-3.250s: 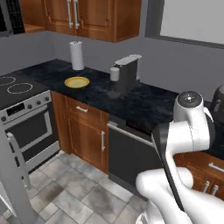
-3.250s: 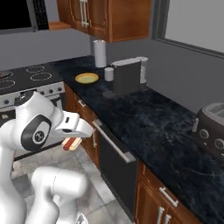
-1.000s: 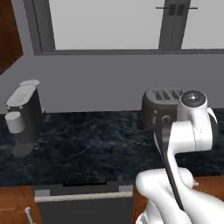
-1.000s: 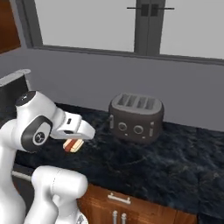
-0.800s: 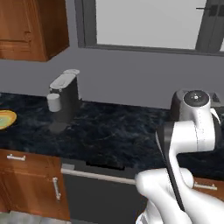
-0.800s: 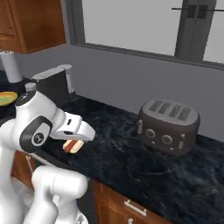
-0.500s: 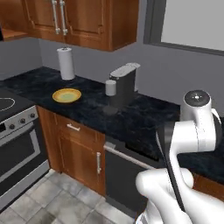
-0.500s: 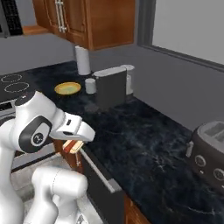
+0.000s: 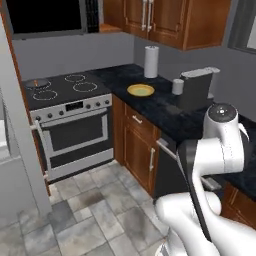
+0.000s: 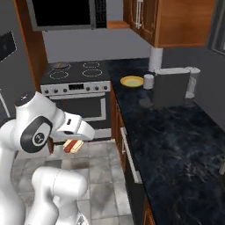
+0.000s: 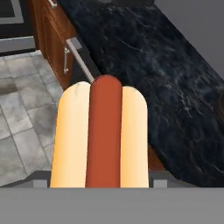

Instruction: Place the cold items (mushroom and carrot) from the fridge in one tupperware on the dining counter. Place the warm items (kebab skewer and hot dog) in the stove area in another tupperware.

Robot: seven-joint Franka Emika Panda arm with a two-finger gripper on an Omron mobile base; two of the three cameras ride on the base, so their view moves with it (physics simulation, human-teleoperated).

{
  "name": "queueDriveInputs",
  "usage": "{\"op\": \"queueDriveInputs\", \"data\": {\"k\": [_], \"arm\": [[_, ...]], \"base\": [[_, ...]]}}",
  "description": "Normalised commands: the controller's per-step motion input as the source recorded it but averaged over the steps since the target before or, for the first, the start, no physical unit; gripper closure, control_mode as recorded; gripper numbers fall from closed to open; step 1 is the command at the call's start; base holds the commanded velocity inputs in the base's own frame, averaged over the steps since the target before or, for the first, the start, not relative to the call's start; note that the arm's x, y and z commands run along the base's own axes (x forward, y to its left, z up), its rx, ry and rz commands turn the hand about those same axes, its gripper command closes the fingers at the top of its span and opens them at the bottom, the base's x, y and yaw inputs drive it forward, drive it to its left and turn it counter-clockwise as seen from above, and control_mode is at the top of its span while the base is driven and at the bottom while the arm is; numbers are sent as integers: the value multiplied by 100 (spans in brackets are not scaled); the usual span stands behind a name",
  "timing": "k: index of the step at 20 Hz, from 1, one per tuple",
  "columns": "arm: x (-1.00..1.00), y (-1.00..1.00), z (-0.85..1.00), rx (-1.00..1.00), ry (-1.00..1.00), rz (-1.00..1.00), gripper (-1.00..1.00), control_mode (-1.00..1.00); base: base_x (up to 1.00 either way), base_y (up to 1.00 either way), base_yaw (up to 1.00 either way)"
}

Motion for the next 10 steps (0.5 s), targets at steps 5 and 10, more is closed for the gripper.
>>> {"op": "queueDriveInputs", "data": {"k": [5,10], "arm": [[0,0,0,0,0,0,100,100],[0,0,0,0,0,0,100,100]], "base": [[-100,-18,48],[-72,73,66]]}}
